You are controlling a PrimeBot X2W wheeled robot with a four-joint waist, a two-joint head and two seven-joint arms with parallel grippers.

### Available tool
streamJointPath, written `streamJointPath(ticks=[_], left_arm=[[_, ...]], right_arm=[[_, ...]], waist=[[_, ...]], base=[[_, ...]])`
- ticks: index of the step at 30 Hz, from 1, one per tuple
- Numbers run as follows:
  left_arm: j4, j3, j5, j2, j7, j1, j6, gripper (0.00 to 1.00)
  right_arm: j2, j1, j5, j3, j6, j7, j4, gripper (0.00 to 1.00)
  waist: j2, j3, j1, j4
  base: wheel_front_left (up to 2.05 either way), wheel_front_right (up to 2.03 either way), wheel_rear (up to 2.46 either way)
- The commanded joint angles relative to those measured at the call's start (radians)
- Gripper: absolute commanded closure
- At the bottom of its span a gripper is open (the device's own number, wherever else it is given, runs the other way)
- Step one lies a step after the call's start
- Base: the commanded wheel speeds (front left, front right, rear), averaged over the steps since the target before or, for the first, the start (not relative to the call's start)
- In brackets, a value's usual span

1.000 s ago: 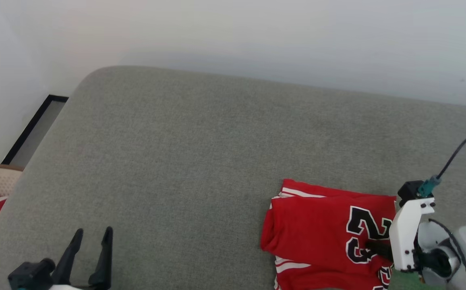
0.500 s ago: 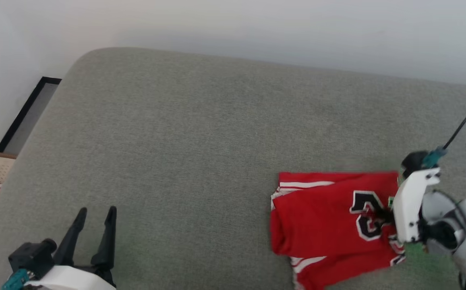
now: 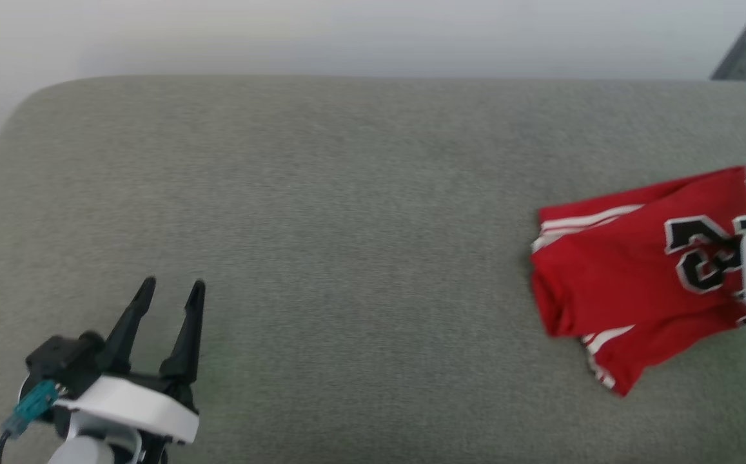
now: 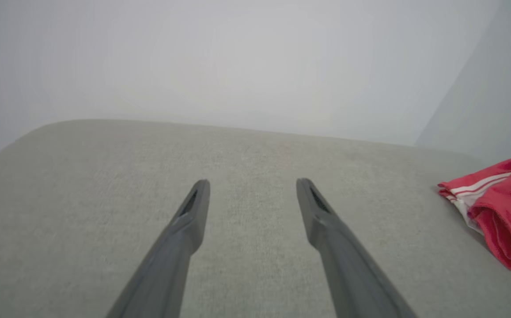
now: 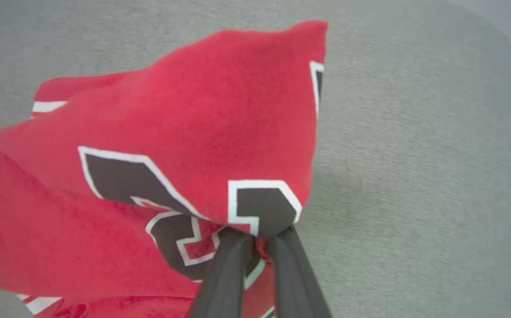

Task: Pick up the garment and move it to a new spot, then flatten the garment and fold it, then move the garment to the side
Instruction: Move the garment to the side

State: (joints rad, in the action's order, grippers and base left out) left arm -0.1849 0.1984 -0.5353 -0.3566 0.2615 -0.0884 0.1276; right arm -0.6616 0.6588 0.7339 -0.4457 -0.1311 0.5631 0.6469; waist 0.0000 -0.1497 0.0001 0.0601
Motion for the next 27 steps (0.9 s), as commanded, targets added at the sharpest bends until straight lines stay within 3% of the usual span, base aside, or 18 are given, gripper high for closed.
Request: streamJointPath(ticks=[1, 18, 27], left_arm=[[0.005, 0.007, 0.007, -0.004, 0.004, -0.022, 0.003, 0.00], [0.006, 0.249, -0.020, -0.061, 0.004, -0.288, 0.003, 0.00], [0.002, 0.355, -0.042, -0.083, 0.004, -0.418, 0.003, 0.00]], right_arm=[[-0.006, 0.015, -0.012, 0.008, 0.001, -0.010, 0.002, 1.00], [-0.089, 0.209, -0.279, 0.123, 0.001, -0.209, 0.163, 1.00], [-0.050, 0.318, -0.537, 0.286, 0.001, -0.349, 0.346, 1.00]], waist=[[0.0000, -0.025, -0.0001, -0.035], [0.0000, -0.169, -0.0001, -0.190], [0.0000, -0.260, -0.0001, -0.206]], base=[[0.00, 0.00, 0.00], [0.00, 0.00, 0.00], [0.00, 0.00, 0.00]])
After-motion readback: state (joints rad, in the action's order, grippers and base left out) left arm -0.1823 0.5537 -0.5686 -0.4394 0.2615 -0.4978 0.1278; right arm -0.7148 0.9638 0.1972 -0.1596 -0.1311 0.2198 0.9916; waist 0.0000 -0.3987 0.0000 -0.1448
